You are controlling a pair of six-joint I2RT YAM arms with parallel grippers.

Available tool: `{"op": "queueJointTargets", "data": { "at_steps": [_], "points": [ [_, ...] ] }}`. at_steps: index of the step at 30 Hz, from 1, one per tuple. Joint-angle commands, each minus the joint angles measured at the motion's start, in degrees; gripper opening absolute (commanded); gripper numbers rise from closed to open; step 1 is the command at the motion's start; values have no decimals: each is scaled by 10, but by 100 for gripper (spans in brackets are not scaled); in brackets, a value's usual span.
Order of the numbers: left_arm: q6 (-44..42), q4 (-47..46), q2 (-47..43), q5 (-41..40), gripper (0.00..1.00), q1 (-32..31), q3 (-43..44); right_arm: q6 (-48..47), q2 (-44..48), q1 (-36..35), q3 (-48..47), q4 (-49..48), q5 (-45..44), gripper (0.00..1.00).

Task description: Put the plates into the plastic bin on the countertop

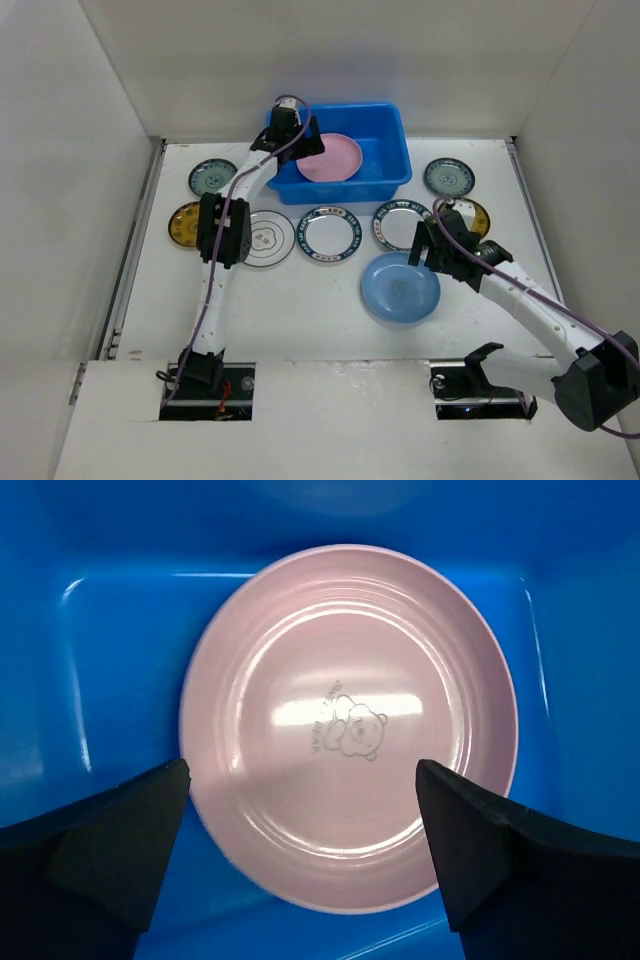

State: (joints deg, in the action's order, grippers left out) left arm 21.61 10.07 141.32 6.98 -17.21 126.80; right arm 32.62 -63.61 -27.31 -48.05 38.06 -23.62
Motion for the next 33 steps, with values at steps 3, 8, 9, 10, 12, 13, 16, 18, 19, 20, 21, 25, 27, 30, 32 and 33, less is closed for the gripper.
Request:
{"op": "queueJointTargets", "data": {
  "at_steps": [3,8,9,10,12,13,16,18,19,20,21,25,27,30,32,33],
  "points": [
    [-38,-35,-85,-12,100,-16,13,41,17,15,25,27,-14,100],
    [-63,-18,-214,-66,100,-38,-9,72,10,23,65,16,8,100],
    [-69,-13,-243,-78,100,-43,-24,76,10,23,74,5,17,100],
    [-73,-7,-273,-89,100,-46,-42,81,12,23,84,-4,27,100],
    [-75,5,-335,-108,100,-53,-91,93,15,23,103,-25,51,98],
    [-76,7,-366,-114,100,-57,-120,98,16,23,113,-33,61,97],
    [-79,15,-459,-130,100,-69,-218,109,15,24,142,-57,81,89],
    [-77,18,-523,-146,100,-78,-290,111,18,23,147,-62,83,85],
    [-76,21,-554,-155,100,-82,-326,114,21,24,149,-65,86,85],
    [-75,24,-584,-165,100,-88,-360,118,22,25,152,-69,88,83],
    [-73,31,-613,-173,100,-92,-391,119,21,27,154,-71,88,81],
    [-66,87,-723,-209,100,-113,-488,121,3,34,152,-77,103,72],
    [-59,127,-773,-230,100,-124,-519,123,-10,40,152,-79,115,67],
    [-39,190,-854,-267,100,-138,-556,122,-20,44,152,-82,124,62],
    [-24,220,-896,-285,100,-143,-573,122,-20,44,152,-82,124,62],
    [-13,238,-918,-294,100,-145,-581,122,-20,44,152,-82,124,62]
  ]
}}
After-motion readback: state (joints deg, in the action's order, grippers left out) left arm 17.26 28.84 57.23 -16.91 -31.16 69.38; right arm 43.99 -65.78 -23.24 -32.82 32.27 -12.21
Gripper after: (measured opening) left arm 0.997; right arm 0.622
